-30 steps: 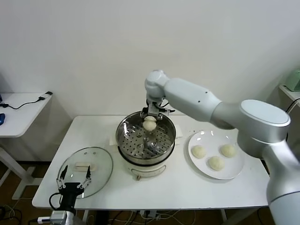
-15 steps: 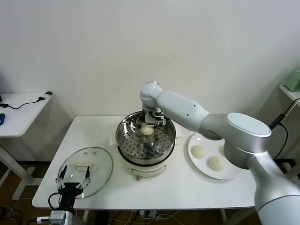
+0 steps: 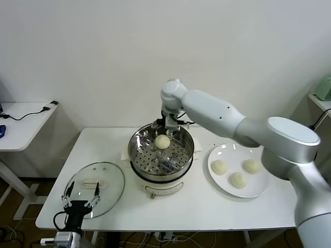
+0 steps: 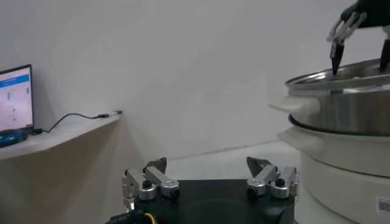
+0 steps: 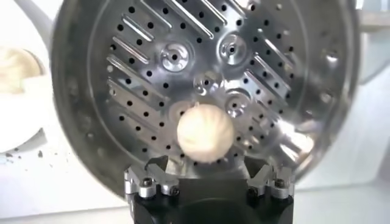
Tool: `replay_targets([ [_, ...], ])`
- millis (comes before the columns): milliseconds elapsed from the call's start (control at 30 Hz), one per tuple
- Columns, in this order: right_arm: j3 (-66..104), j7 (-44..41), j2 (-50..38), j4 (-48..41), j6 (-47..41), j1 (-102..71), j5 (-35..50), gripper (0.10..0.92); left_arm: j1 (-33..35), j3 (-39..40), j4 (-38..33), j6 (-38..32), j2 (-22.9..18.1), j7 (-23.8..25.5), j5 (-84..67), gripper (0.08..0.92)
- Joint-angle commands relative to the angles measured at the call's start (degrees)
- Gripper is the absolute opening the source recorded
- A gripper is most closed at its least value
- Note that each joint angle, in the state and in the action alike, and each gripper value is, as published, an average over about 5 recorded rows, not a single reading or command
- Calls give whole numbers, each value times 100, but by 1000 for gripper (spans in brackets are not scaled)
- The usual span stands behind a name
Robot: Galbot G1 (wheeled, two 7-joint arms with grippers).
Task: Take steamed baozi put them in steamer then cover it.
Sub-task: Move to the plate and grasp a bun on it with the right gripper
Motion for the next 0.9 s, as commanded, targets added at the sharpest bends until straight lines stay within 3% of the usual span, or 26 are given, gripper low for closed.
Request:
replay_targets([
  [33,-1613,728,-1934,1347,-3124,1429,3719,823,41,15,-58,-11,36,3,-3,823],
  [200,-1823,697,-2815,1619,-4580,1450,4653,823,71,28,-84,-26,60,2,-21,823],
  [433,-1627,358,-3510,1483,-5068,633,5006,823,79,30,-119,-9,59,9,-8,823],
  [900,59,-338,-3003,97,-4499,-1627,2883,823,88,17,-91,21,18,13,52,823],
])
